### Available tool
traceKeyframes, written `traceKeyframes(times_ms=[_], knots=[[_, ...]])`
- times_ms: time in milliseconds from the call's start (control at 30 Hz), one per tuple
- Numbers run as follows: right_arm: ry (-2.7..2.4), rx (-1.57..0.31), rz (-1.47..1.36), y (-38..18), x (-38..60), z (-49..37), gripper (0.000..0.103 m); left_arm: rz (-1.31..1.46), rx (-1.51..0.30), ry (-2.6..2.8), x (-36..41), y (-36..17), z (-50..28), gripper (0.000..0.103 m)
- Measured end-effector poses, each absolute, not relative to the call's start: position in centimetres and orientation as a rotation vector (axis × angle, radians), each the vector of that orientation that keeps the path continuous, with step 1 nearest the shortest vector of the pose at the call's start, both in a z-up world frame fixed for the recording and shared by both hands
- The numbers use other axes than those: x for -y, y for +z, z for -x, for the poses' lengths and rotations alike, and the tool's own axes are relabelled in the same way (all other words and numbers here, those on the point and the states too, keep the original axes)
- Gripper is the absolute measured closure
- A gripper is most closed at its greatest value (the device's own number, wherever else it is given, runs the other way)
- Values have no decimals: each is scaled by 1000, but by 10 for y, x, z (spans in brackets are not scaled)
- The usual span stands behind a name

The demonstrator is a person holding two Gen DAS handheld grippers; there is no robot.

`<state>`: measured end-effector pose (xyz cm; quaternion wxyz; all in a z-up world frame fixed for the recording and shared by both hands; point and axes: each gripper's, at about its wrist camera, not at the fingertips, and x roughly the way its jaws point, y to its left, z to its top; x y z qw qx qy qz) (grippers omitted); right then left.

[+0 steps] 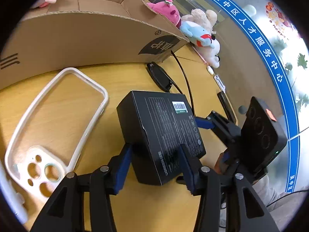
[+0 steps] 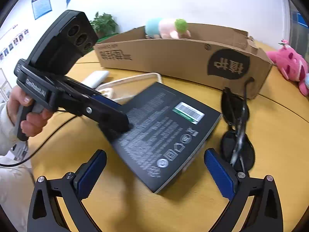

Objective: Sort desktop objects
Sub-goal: 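Lift the black box into the cardboard box and release it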

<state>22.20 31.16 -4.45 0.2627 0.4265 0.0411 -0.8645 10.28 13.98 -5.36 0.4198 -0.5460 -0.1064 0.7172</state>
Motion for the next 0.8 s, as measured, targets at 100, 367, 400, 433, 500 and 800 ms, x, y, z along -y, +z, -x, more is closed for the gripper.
traceKeyframes(times_ms=[100,367,400,433,500,800], knots=[[-2377,-161,-1168,-48,-303,-215,3,1328,193,1869,-147,-46,-106,55],[-2497,-281,-1023,-11,-284,-226,12,1169,151,2002,-125,10,-114,64],[-2517,-304,-980,1,-282,-224,12,1126,145,2029,-122,25,-113,64],[-2530,-314,-946,11,-281,-221,12,1091,136,2051,-121,38,-110,64],[-2555,-330,-867,36,-278,-212,12,1010,108,2101,-116,65,-104,64],[-2645,-524,-512,155,-253,-139,12,676,49,2276,-98,196,-49,64]])
